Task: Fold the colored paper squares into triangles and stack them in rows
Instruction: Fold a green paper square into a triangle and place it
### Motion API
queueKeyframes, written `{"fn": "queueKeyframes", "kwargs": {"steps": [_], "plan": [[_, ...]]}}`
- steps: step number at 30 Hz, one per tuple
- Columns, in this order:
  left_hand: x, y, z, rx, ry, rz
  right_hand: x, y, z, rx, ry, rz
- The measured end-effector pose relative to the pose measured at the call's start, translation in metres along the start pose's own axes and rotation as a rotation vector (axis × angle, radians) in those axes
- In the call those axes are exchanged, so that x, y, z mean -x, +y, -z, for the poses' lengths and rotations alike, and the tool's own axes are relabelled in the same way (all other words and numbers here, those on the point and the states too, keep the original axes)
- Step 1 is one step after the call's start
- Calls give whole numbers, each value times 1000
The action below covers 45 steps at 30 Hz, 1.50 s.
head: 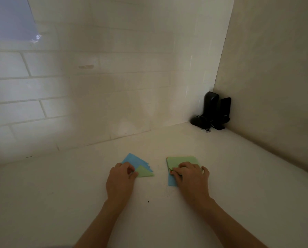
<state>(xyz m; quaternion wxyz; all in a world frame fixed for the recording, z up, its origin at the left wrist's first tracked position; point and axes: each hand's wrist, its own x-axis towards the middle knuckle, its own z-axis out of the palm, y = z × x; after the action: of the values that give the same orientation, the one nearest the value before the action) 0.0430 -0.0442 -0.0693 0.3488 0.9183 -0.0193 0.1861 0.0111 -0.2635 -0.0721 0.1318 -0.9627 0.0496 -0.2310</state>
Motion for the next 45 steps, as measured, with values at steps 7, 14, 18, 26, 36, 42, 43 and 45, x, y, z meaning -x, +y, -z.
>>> {"fn": "queueKeyframes", "kwargs": {"steps": [7, 14, 18, 26, 36, 42, 43, 45], "plan": [[8, 6, 6, 84, 50, -58, 0, 0, 8, -81, 109, 10], [23, 36, 14, 137, 48, -244, 5, 10, 31, -350, 153, -54], [44, 61, 5, 210, -80, -456, 20, 20, 48, -422, 173, 44], [87, 80, -32, 193, -289, -677, 78, 49, 58, -340, 30, 74], [91, 83, -43, 200, -293, -570, 86, 60, 60, -368, -144, 94], [91, 90, -50, 184, -247, -491, 79, 62, 61, -347, -147, 17], [91, 91, -51, 180, -240, -481, 79, 62, 60, -356, -145, -1], [91, 92, -53, 173, -234, -458, 80, 60, 60, -369, -142, -27]]}}
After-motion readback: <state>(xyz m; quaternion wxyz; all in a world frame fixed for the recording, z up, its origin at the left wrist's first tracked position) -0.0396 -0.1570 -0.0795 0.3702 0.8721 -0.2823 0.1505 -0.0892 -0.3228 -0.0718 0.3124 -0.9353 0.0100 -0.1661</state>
